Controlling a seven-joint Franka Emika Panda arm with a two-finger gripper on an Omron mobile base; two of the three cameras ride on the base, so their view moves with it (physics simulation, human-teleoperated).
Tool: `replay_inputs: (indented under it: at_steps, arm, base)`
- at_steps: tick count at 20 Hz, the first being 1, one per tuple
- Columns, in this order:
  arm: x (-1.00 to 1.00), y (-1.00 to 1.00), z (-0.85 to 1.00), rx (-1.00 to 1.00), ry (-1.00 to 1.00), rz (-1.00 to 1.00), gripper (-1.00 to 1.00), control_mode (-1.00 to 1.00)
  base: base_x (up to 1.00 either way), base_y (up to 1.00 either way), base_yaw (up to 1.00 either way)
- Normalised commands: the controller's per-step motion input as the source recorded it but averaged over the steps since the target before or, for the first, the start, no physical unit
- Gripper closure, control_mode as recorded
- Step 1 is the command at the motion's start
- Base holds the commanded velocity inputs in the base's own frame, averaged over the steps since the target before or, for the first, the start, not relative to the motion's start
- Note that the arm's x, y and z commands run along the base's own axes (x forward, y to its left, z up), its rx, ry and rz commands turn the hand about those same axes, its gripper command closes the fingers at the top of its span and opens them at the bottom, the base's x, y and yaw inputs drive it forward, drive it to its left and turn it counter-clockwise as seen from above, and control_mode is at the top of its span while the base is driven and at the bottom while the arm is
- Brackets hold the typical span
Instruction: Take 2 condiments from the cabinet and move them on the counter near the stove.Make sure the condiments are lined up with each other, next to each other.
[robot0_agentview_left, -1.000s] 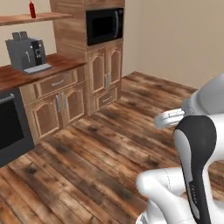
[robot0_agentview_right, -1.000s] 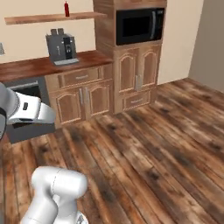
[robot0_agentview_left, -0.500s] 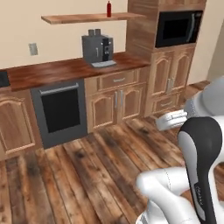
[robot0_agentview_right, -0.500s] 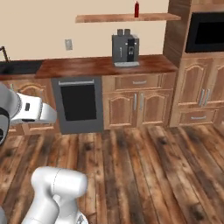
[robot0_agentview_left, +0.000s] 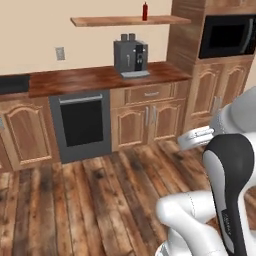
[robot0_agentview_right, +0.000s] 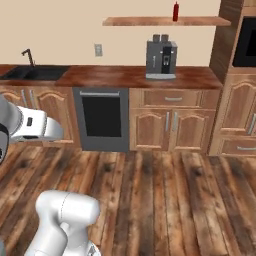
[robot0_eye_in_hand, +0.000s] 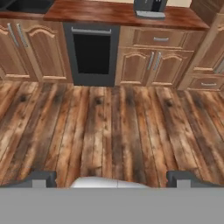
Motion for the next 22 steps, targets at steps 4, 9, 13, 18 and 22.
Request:
replay_inputs:
  at_steps: [4,9,13,18,22]
  arm:
    - [0.00,0.00,0.00,0.00,0.00,0.00,-1.00,1.00]
    - [0.00,0.00,0.00,0.00,0.00,0.00,-1.00,1.00]
    - [0.00,0.00,0.00,0.00,0.00,0.00,-1.00,1.00]
    - [0.00,0.00,0.00,0.00,0.00,0.00,-1.00,1.00]
    - [0.00,0.00,0.00,0.00,0.00,0.00,-1.00,1.00]
  base:
    - [0.05,-1.00,0.19]
    - [0.65,-0.96,0.25]
    - [1.00,-1.00,0.27]
    - [0.90,-1.00,0.16]
    - [0.65,-0.72,0.03]
